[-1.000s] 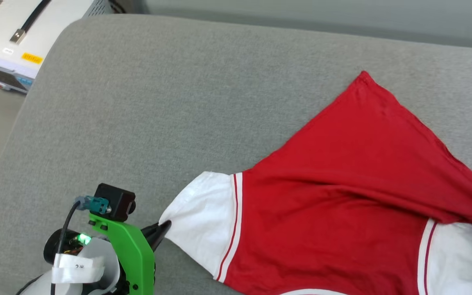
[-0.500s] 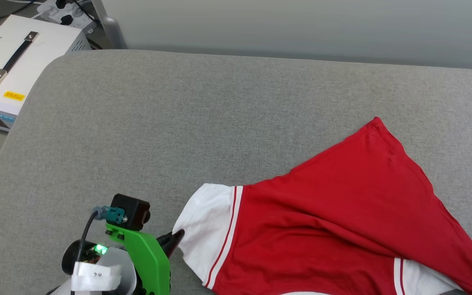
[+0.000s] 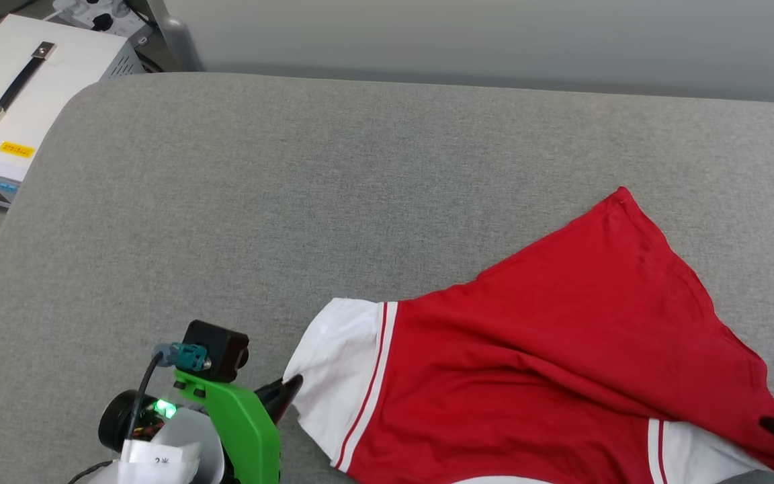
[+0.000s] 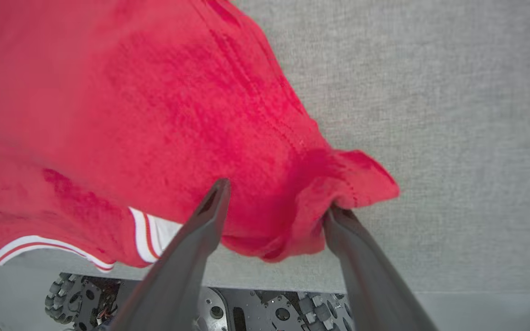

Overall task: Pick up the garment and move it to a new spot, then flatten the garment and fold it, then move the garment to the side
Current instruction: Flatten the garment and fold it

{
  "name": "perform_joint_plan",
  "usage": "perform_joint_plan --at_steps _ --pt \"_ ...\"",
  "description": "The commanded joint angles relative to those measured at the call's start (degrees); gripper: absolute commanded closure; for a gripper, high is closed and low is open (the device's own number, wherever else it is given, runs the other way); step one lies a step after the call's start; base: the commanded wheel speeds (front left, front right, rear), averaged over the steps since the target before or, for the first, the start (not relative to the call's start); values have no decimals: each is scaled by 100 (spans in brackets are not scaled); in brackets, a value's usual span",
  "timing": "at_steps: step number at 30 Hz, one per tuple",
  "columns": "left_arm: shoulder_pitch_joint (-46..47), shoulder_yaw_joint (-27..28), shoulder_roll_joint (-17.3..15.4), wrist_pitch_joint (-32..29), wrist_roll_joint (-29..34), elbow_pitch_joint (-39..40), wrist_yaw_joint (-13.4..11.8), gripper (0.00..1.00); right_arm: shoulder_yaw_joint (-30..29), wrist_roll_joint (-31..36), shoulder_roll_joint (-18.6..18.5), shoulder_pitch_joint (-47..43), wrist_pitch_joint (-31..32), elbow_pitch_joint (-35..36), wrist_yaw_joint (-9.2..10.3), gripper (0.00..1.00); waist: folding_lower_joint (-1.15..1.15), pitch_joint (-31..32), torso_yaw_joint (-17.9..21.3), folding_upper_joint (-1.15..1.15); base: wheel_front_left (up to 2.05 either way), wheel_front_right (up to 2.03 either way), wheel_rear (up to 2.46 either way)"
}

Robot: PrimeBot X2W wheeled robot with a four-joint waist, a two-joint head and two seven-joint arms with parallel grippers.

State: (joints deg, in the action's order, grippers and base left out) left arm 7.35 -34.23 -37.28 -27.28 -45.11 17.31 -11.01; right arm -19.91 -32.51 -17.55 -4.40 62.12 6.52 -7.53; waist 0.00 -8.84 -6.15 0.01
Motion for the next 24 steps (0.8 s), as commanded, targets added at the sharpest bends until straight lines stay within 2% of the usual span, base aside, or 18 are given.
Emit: perform_joint_plan --at_steps 1,3,6,10,18,24 --pt "-61 19 -28 5 7 48 -23 100 73 -51 -120 208 77 175 4 0 0 -42 -27 -1 0 0 0" --pt "-67 31 -38 14 -6 111 -22 100 157 -109 -222 392 196 377 4 0 0 -106 -57 -1 0 0 0" --pt "-44 67 -83 52 33 230 -28 100 298 -245 -141 853 483 616 4 0 0 -253 -104 -1 0 0 0" --pt "63 73 -106 59 104 393 -5 100 608 -122 -263 1546 791 684 4 0 0 -520 -242 -1 0 0 0" --pt "280 68 -58 90 217 553 12 100 1055 426 -460 2942 1098 -4 4 0 0 -1191 -617 -1 0 0 0" --pt "399 32 28 176 252 511 87 100 1216 691 -651 3625 1105 -638 4 0 0 -1554 -913 -1 0 0 0"
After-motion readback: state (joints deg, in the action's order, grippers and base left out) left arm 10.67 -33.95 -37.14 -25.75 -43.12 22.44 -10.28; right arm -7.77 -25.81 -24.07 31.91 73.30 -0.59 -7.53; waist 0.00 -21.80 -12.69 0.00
